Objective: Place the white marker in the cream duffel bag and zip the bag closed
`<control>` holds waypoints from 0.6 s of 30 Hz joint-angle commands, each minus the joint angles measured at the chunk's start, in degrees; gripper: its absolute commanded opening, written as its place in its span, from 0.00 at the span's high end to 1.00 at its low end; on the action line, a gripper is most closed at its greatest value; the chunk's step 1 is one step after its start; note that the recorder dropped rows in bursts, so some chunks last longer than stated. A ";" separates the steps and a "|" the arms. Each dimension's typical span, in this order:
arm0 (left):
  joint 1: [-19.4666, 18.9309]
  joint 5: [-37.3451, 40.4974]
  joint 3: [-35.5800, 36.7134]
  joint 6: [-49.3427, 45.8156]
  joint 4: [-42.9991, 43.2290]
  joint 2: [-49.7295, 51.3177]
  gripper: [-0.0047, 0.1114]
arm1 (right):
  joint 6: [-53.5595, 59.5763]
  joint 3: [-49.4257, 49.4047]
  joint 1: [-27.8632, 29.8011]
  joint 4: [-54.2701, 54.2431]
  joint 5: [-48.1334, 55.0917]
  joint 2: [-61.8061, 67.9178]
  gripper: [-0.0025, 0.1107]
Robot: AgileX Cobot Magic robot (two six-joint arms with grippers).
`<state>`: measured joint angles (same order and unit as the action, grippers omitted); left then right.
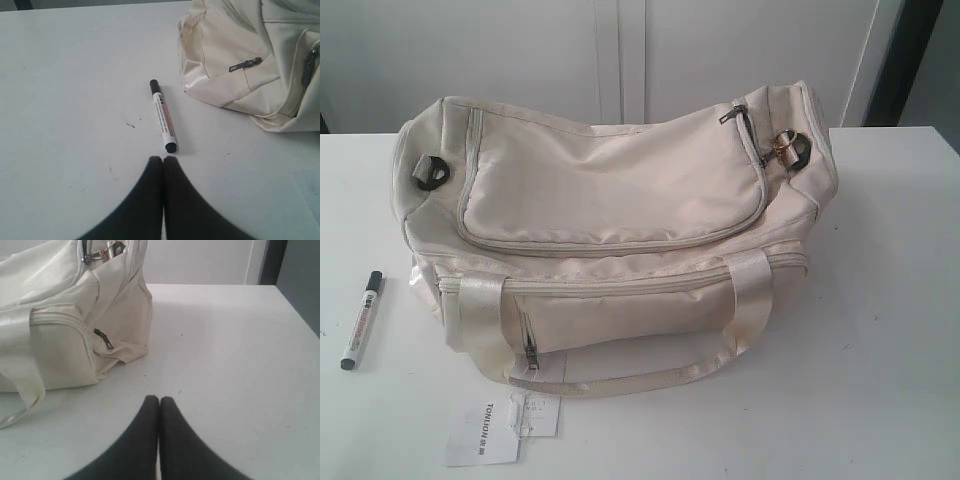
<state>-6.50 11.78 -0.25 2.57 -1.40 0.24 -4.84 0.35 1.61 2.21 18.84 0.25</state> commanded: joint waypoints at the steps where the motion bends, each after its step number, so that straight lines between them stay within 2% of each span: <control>1: -0.12 0.22 0.25 0.00 -0.36 -0.24 0.96 | 3.52 -0.35 0.19 0.88 -0.44 -0.25 0.98; 8: -0.12 0.22 0.25 0.00 -0.36 -0.24 0.96 | 3.17 -0.35 0.19 0.14 -7.46 -0.25 0.98; 18: -0.12 0.22 0.25 0.00 -0.36 -0.24 0.96 | 1.79 -0.35 0.19 -0.60 -34.96 -0.25 0.98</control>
<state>-6.50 11.78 -0.25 2.57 -1.40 0.24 -2.00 0.35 1.61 1.83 -7.85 0.25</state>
